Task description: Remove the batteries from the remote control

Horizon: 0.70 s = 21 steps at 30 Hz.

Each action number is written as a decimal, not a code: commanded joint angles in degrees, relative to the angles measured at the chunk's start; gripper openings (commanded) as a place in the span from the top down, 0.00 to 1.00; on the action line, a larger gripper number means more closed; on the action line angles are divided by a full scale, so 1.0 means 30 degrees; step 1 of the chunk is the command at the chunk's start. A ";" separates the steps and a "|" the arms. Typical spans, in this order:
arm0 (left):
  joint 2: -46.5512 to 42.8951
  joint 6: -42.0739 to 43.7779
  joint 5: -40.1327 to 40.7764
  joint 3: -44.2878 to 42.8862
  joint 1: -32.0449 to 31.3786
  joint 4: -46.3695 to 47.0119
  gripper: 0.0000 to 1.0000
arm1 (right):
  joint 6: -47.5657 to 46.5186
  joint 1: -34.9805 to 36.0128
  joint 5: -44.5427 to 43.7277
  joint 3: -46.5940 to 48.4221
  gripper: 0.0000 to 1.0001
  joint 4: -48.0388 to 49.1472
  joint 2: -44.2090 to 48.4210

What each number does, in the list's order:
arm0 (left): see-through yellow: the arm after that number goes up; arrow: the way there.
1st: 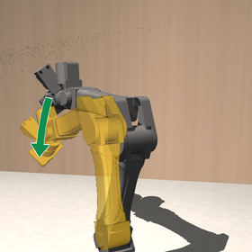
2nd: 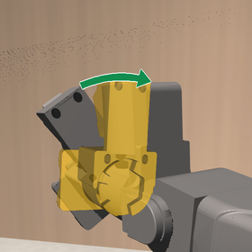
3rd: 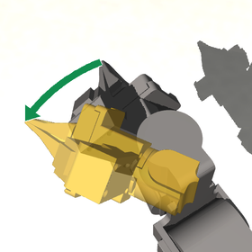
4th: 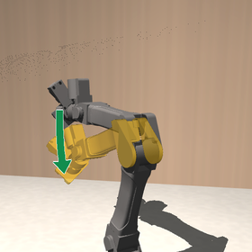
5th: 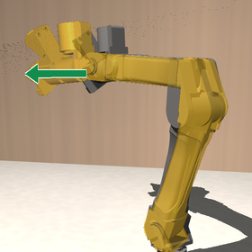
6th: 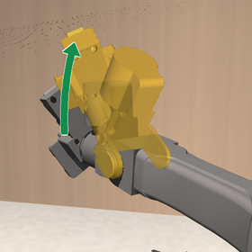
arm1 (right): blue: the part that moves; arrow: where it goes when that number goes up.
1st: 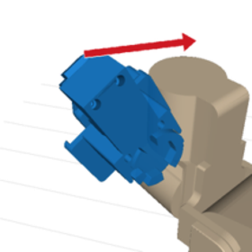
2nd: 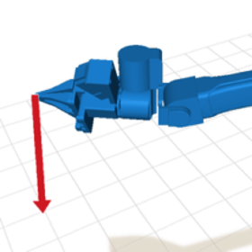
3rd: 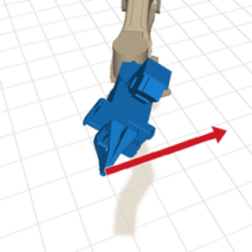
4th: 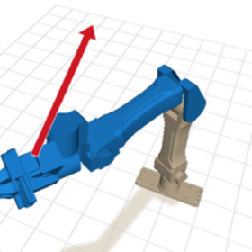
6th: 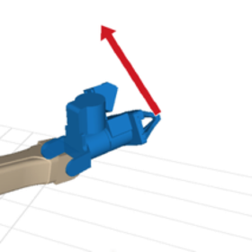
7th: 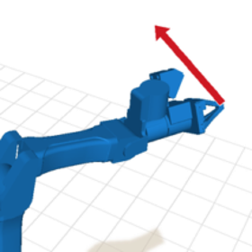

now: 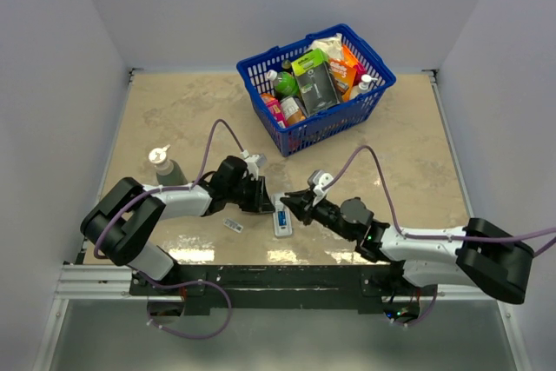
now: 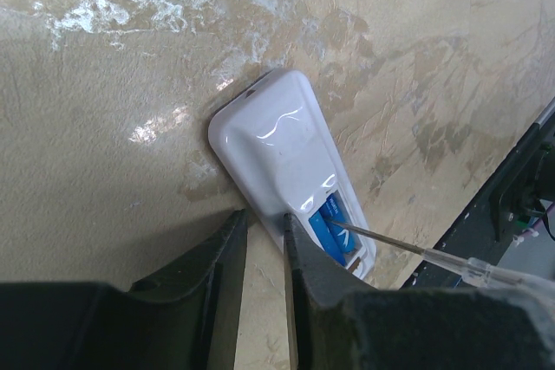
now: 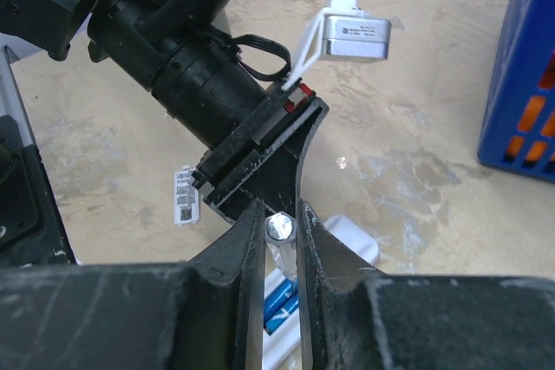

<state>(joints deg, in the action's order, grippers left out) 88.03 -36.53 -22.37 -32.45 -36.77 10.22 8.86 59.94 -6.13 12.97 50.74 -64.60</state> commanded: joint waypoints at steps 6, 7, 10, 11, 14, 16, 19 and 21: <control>0.0247 -0.0126 0.0221 -0.0522 -0.0017 0.0227 0.72 | 0.0384 0.0087 0.1519 0.0249 0.90 -0.1446 -0.2755; 0.0247 -0.0127 0.0221 -0.0493 -0.0017 0.0227 0.72 | 0.0850 0.0029 0.1400 0.0043 0.90 -0.1242 -0.2667; 0.0364 -0.0068 0.0367 -0.0581 -0.0046 0.0081 0.72 | 0.1671 -0.0205 0.0903 -0.0981 0.90 -0.0422 -0.2345; 0.0509 -0.0039 0.0425 -0.0610 -0.0018 -0.0007 0.72 | 0.1849 -0.0322 0.0727 -0.1245 0.90 -0.0013 -0.2083; 0.0744 -0.0010 0.0455 -0.0756 -0.0018 -0.0182 0.72 | 0.2610 -0.0439 -0.0152 -0.2154 0.92 0.0631 -0.1381; 0.0833 0.0049 0.0455 -0.0932 -0.0017 -0.0184 0.72 | 0.3020 -0.0440 -0.0503 -0.2886 0.93 0.1218 -0.1086; 0.1008 0.0078 0.0601 -0.1166 -0.0017 -0.0242 0.72 | 0.3284 -0.0440 -0.0593 -0.3210 0.93 0.1514 -0.0909; 0.1359 0.0195 0.0660 -0.1341 -0.0017 -0.0388 0.72 | 0.3490 -0.0469 -0.0943 -0.3618 0.92 0.1688 -0.0705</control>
<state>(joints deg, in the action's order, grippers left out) 89.45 -36.84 -22.17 -34.37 -36.34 8.71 15.97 58.08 -8.67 5.82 62.94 -65.87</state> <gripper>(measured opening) 0.282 0.175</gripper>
